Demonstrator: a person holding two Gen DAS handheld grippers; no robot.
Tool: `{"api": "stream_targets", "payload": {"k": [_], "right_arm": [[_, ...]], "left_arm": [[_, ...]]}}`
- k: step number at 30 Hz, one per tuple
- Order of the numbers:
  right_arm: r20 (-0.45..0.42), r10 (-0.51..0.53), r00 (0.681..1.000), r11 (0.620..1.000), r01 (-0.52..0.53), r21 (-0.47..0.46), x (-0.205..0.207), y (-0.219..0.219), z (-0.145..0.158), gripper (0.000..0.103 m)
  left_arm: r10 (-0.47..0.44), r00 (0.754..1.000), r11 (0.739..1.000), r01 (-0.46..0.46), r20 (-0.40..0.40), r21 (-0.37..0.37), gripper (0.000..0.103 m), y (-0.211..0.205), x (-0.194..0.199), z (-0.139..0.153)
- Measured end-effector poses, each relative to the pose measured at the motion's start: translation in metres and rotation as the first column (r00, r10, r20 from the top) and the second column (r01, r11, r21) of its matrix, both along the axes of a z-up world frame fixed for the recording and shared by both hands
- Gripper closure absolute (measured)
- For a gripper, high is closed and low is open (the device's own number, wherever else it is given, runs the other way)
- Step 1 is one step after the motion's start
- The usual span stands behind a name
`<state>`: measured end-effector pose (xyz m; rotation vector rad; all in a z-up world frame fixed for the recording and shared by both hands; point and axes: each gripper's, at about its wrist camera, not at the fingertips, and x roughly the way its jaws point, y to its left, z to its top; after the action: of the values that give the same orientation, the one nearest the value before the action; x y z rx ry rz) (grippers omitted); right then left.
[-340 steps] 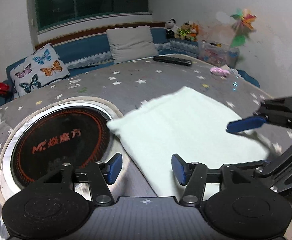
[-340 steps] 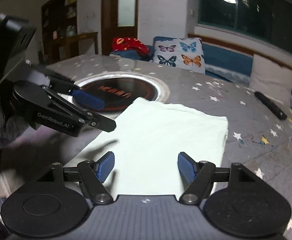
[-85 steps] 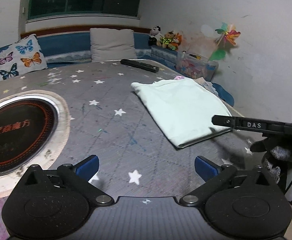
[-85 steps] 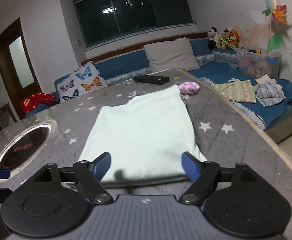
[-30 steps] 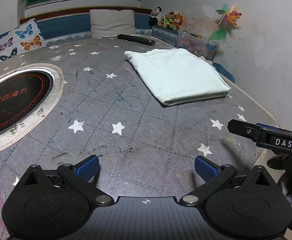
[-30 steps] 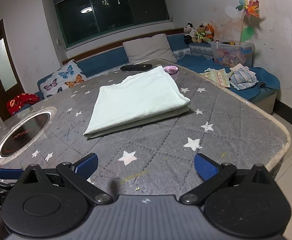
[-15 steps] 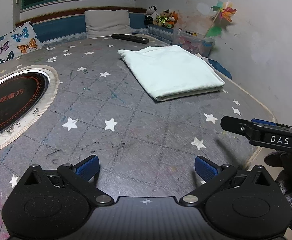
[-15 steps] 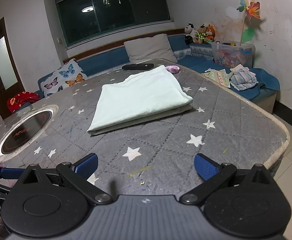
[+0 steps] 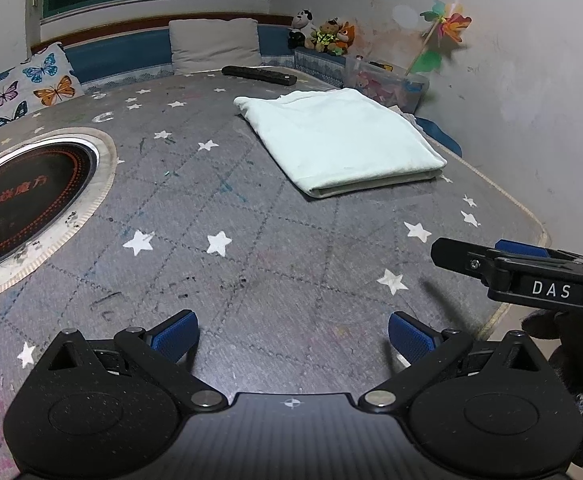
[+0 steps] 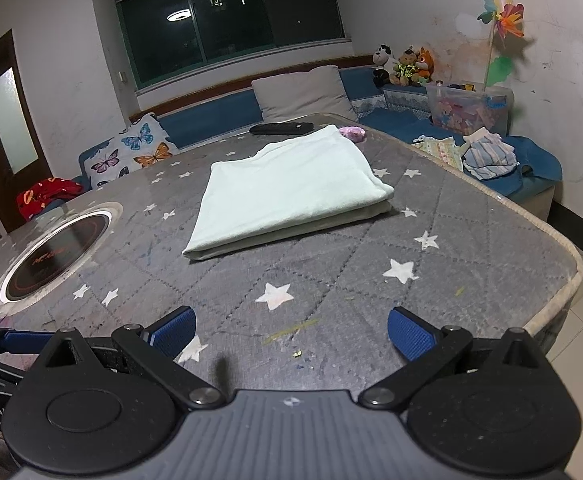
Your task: Fold clothes
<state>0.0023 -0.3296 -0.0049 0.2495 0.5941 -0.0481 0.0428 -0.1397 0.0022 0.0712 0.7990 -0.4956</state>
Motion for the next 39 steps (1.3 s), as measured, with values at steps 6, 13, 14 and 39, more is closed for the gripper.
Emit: {"api": "stream_targets", "payload": {"k": [6,13,14,39], "right_arm": [[-0.002,0.002,1.000,1.000,-0.002,-0.001,-0.0006,0.0015,-0.0001,0.000],[-0.004,0.006,1.000,1.000,-0.006,-0.003,0.0001,0.0031,-0.0002,0.000],[-0.004,0.005,1.000,1.000,-0.005,-0.003,0.0002,0.0033,-0.0001,0.000],[-0.004,0.012,1.000,1.000,-0.012,-0.004,0.0012,0.0052,0.0004,0.000]], "left_arm": [[-0.005,1.000,1.000,0.005,-0.001,0.000,0.000,-0.0010,-0.0006,-0.0007],[-0.008,1.000,1.000,0.008,-0.001,0.001,0.000,-0.0023,-0.0008,-0.0010],[-0.008,1.000,1.000,0.008,-0.001,0.001,0.000,-0.0024,-0.0008,-0.0011],[-0.006,1.000,1.000,0.006,-0.001,0.004,0.000,-0.0037,-0.0011,-0.0013]]}}
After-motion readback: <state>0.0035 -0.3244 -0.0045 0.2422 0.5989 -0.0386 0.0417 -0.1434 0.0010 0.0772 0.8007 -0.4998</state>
